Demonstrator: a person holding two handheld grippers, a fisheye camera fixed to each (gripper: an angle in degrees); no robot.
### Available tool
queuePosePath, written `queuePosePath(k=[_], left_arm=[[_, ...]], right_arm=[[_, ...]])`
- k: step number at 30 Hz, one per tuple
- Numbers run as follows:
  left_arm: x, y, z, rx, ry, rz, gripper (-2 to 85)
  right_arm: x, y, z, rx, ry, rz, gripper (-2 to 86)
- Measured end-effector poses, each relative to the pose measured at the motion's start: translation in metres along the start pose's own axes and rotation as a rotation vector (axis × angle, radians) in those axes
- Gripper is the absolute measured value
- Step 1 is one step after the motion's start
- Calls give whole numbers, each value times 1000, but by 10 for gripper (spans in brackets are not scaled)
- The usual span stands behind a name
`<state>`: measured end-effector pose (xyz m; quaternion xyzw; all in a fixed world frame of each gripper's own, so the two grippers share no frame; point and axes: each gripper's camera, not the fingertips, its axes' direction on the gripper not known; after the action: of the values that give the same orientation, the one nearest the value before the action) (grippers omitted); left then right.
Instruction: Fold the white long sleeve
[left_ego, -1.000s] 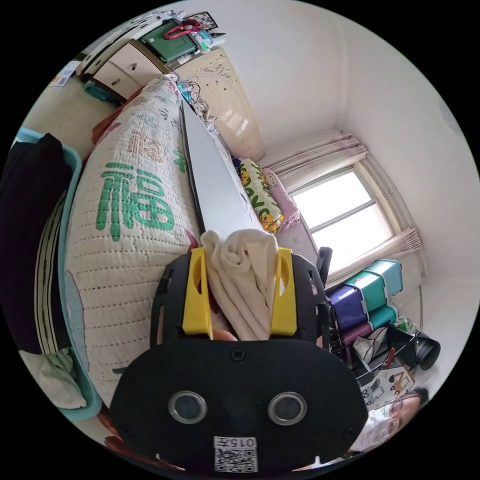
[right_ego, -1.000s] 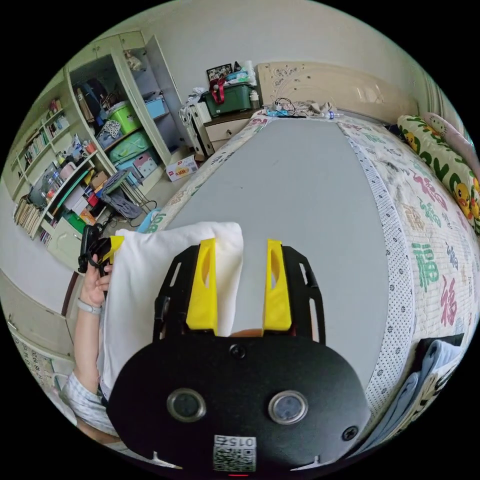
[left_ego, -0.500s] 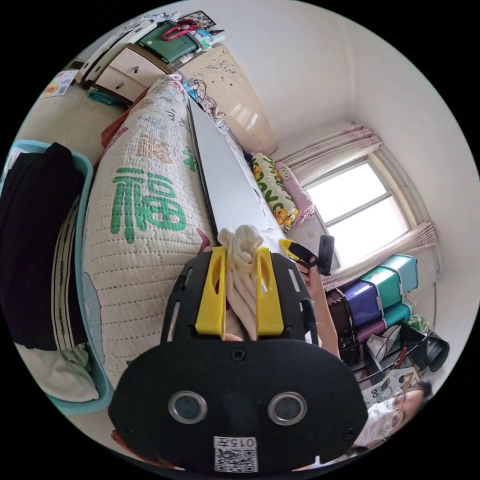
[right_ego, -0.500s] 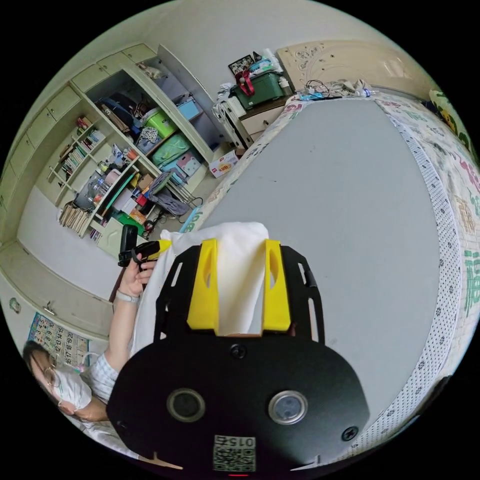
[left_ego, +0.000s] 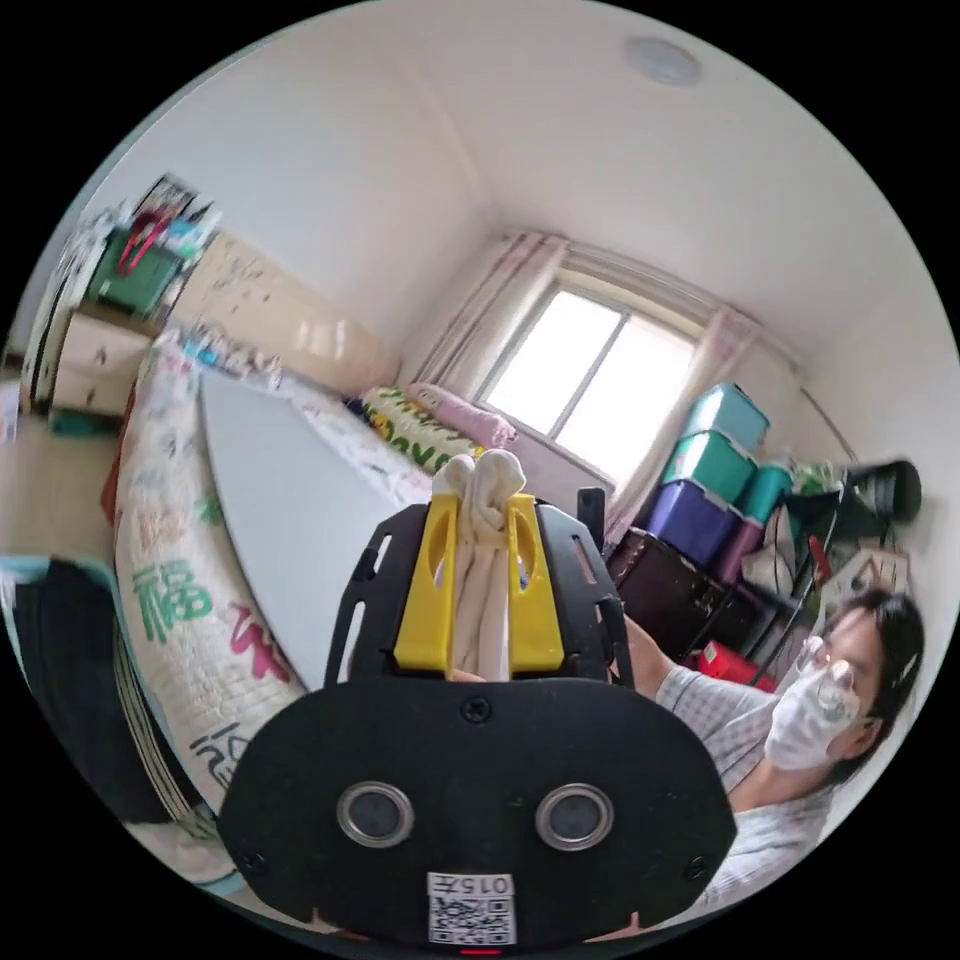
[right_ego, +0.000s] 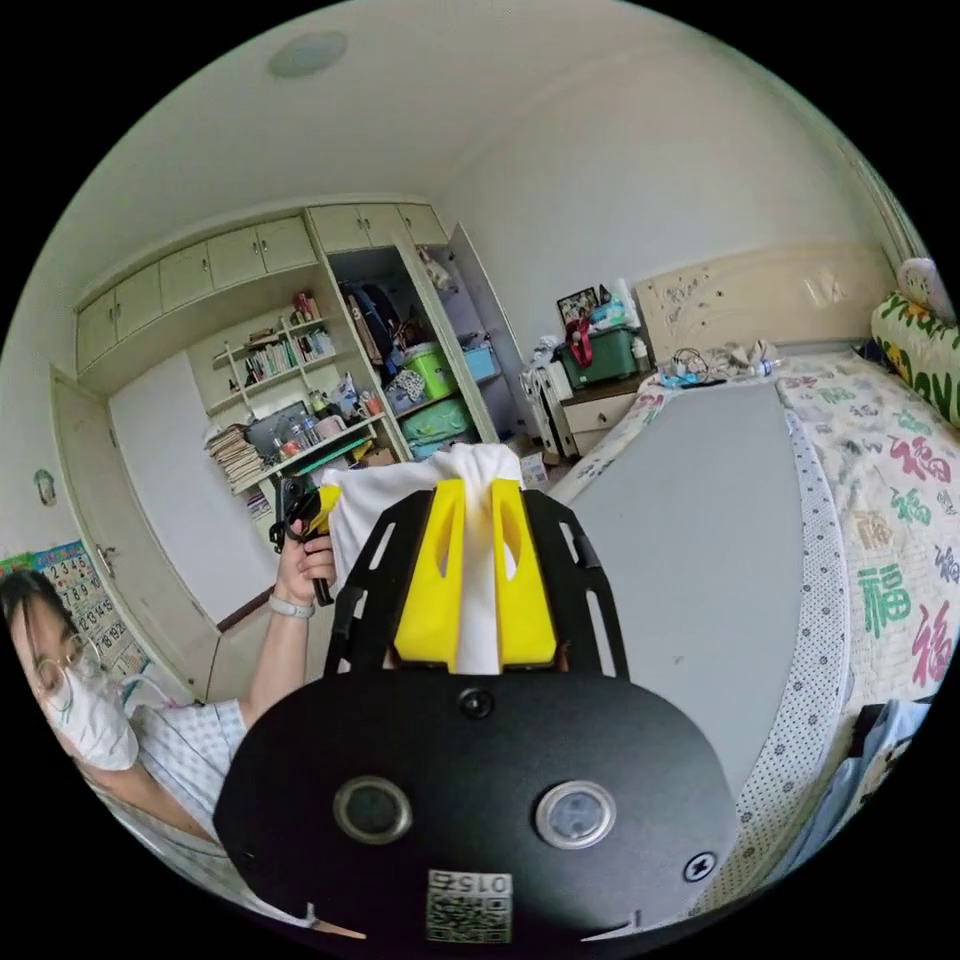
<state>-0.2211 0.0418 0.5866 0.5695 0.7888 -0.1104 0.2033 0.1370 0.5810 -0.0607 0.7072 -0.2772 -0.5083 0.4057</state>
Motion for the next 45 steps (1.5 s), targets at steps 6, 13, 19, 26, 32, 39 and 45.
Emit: queuePosePath(k=[6, 13, 19, 26, 32, 39, 45], left_arm=[[182, -101, -38, 65, 102, 315, 77], [315, -192, -52, 8, 164, 509, 75], [355, -266, -21, -42, 306, 519, 74], [399, -372, 67, -90, 368, 570, 75], [414, -452, 180, -126, 378, 561, 76], [361, -545, 312, -201, 374, 404, 77], [233, -600, 436, -328, 100, 188, 80]], right_arm=[[-114, 89, -175, 203, -2, -211, 52], [-217, 220, -314, 347, 116, -307, 52], [-248, 294, -389, 393, 224, -266, 52], [-235, 350, -467, 454, 400, -267, 51], [-173, 366, -518, 507, 542, -222, 50], [-65, 332, -519, 428, 722, -167, 49], [138, 292, -432, 193, 784, 205, 17]])
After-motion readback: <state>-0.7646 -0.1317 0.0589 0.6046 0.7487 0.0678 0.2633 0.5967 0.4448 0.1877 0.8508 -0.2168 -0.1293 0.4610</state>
